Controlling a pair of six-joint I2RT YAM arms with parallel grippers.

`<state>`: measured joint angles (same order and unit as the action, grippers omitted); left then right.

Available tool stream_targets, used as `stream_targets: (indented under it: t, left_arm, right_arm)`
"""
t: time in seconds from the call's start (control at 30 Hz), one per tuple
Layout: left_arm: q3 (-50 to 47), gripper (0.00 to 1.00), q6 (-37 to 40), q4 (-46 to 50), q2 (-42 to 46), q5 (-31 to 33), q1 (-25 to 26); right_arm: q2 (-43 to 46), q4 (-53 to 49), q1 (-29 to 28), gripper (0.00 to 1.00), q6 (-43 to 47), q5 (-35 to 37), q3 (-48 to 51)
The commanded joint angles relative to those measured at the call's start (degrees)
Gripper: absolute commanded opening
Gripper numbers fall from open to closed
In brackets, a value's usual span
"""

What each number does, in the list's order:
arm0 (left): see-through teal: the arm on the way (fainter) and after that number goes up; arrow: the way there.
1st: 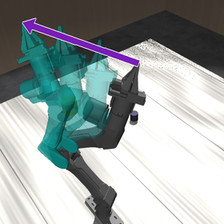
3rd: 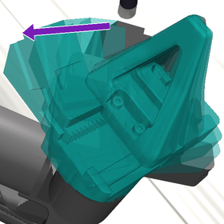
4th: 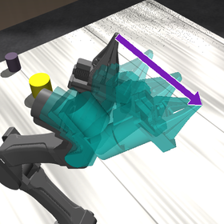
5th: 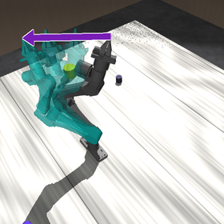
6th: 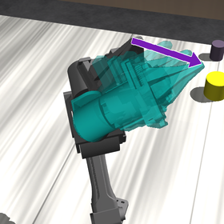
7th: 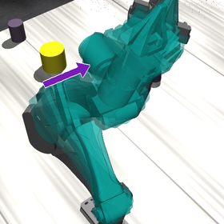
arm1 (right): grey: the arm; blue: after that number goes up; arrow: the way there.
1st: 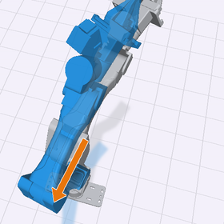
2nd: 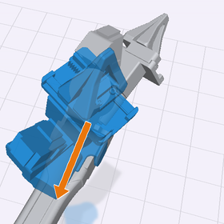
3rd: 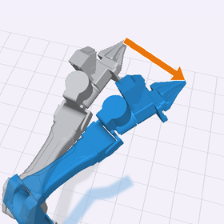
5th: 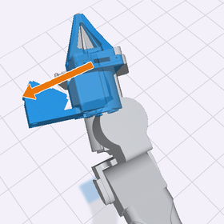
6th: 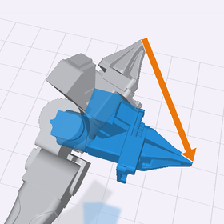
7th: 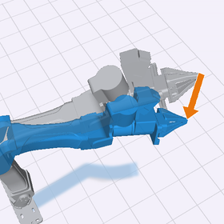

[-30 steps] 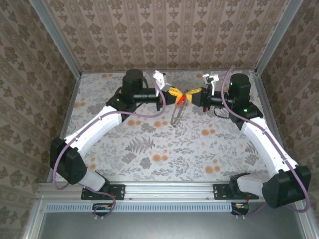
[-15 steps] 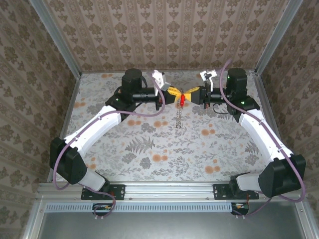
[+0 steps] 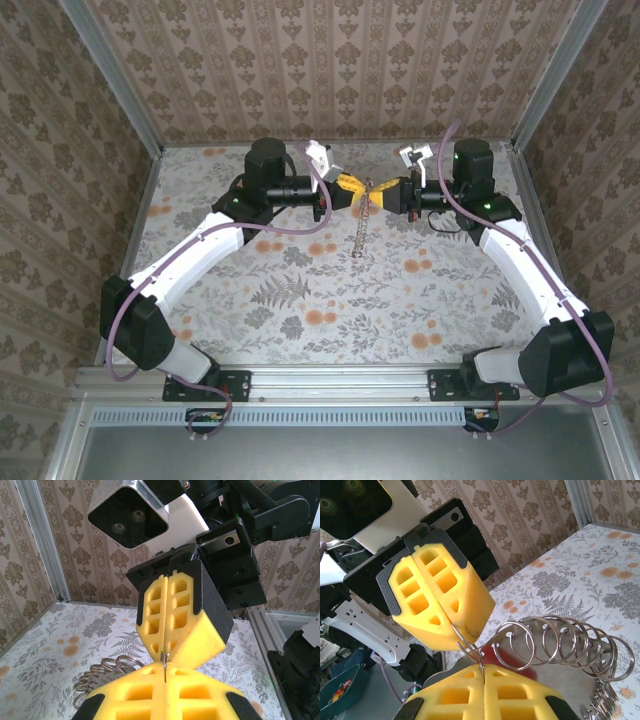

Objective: Put the keys on the keyring

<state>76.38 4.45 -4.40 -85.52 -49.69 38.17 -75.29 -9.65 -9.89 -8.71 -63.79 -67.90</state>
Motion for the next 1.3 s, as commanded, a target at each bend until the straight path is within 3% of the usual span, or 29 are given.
stream_targets:
  t: [0.0, 0.3, 0.7, 0.8, 0.9, 1.1, 1.27]
  left_arm:
    - [0.37, 0.00, -1.61, -5.74, 2.97, -2.78, 0.39]
    - [-1.97, 0.00, -5.29, -11.69, 2.90, -1.08, 0.35]
    - [-7.11, 0.00, -16.19, -27.21, 1.17, 2.31, 0.44]
    - [-7.12, 0.00, -16.14, -27.24, 1.06, 2.63, 0.34]
    - [-7.21, 0.00, -15.79, -26.85, 1.25, 3.00, 0.32]
    - [-7.55, 0.00, -16.73, -27.36, 1.24, 2.60, -0.46]
    - [-8.26, 0.00, -19.60, -30.32, 1.02, 2.27, -1.43]
  right_arm:
    - [0.68, -1.19, 0.75, 0.00, 0.30, 2.57, -0.06]
    - [0.98, 8.18, -1.43, 0.00, -7.61, 1.94, 2.38]
    - [0.72, 16.03, -2.72, 0.00, -14.48, 3.23, 4.22]
    - [1.47, 13.23, -2.46, 0.21, -13.08, 4.90, 3.99]
    - [3.63, 11.17, -0.91, 0.35, -12.50, 6.97, 4.40]
    - [8.49, 13.90, 2.14, 0.44, -15.98, 10.32, 6.67]
    - [10.16, 24.43, 2.30, 0.45, -23.99, 15.98, 10.35]
